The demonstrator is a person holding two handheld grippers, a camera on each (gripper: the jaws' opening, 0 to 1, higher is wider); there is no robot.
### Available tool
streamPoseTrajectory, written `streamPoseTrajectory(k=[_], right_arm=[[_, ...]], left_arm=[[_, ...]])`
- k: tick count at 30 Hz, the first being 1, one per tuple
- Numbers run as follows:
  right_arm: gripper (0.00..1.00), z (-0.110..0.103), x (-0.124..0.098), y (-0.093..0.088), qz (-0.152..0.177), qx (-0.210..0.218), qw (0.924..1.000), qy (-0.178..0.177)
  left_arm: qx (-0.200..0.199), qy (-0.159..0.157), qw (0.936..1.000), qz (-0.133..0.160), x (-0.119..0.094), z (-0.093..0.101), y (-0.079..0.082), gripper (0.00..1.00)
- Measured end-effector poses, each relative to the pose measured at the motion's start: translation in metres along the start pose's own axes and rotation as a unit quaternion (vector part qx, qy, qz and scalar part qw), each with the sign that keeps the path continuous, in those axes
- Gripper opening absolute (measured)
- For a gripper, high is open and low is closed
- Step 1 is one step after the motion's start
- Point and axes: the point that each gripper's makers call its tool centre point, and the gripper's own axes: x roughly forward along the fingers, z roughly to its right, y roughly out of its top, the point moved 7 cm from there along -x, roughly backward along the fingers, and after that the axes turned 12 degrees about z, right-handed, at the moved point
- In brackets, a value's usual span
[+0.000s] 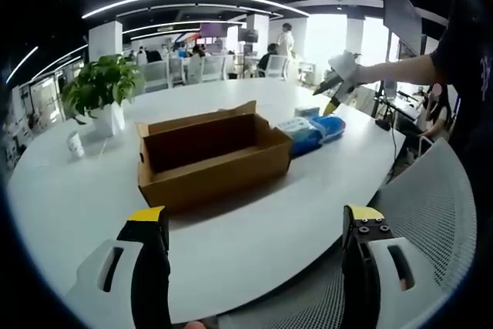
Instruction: Operate the shoe box by opening the lid, removing the specified soft item, and placing it in the target area until the item is outside and the box remains undamaged.
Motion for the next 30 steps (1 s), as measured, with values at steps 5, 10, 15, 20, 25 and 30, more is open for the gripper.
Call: streamPoseTrajectory(k=[5, 10, 15, 20, 25, 30], right_arm=[[0.63, -0.011, -0.001, 0.012, 0.026, 0.021, 0.9994, 0.002], [0.63, -0.022, -0.001, 0.022, 0.042, 0.021, 0.9988, 0.011], [0.63, -0.03, 0.0, 0.03, 0.058, 0.028, 0.9978, 0.018], [0.63, -0.04, 0.004, 0.037, 0.07, 0.03, 0.9967, 0.029], [0.64, -0.047, 0.009, 0.043, 0.077, 0.031, 0.9957, 0.042], [0.64, -0.054, 0.012, 0.049, 0.084, 0.033, 0.9947, 0.05]], left_arm=[[0.002, 0.0, 1.0, 0.001, 0.0, 0.0, 0.0, 0.93], [0.004, -0.002, 1.0, 0.001, 0.0, 0.001, 0.0, 0.93], [0.006, -0.002, 1.0, 0.002, -0.001, 0.001, 0.0, 0.93], [0.006, -0.002, 1.0, 0.005, -0.001, 0.001, 0.001, 0.93], [0.006, -0.002, 1.0, 0.007, -0.002, 0.001, 0.001, 0.93], [-0.002, 0.008, 0.9998, 0.018, -0.005, -0.001, 0.003, 0.93]])
